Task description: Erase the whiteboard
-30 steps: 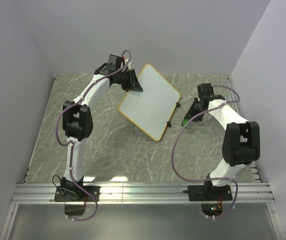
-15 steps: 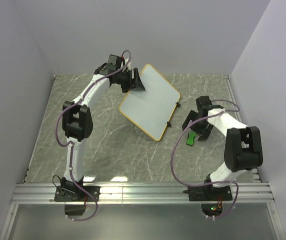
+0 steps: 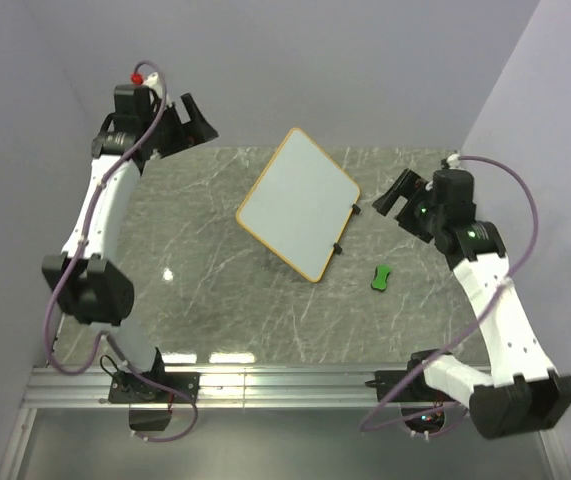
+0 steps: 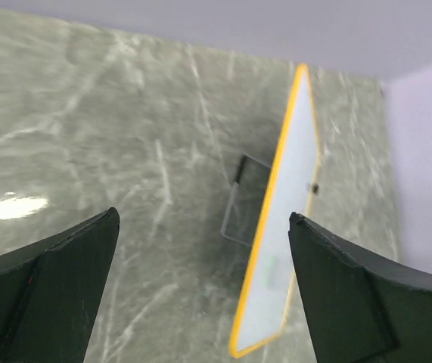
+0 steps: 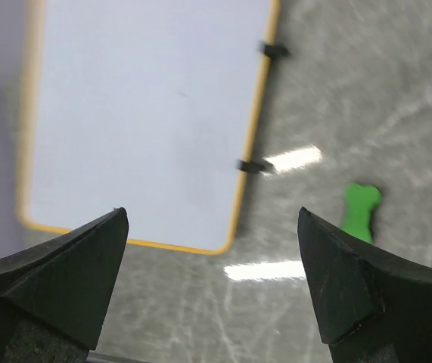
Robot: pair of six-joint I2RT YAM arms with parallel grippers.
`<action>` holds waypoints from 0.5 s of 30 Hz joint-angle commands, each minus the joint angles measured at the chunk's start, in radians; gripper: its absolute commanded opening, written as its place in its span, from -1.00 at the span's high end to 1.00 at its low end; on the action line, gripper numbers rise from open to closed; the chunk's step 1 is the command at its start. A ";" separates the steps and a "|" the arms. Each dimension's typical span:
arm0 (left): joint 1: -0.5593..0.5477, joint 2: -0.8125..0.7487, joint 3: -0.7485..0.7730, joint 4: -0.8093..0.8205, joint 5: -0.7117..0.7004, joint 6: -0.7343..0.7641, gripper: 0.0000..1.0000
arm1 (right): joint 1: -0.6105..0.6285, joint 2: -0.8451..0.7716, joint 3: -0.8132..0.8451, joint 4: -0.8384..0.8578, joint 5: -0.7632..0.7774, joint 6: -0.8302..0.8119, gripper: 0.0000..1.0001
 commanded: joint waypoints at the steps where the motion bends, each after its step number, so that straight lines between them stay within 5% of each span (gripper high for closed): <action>1: -0.017 -0.127 -0.184 0.056 -0.178 0.014 -0.99 | 0.006 -0.081 0.050 0.086 -0.040 0.038 -0.99; 9: -0.008 -0.434 -0.543 0.131 -0.363 -0.027 -0.99 | 0.004 -0.259 -0.029 0.197 -0.066 0.115 -0.99; 15: 0.000 -0.583 -0.669 0.154 -0.399 -0.149 -0.99 | 0.004 -0.375 -0.120 0.173 -0.092 0.159 -0.99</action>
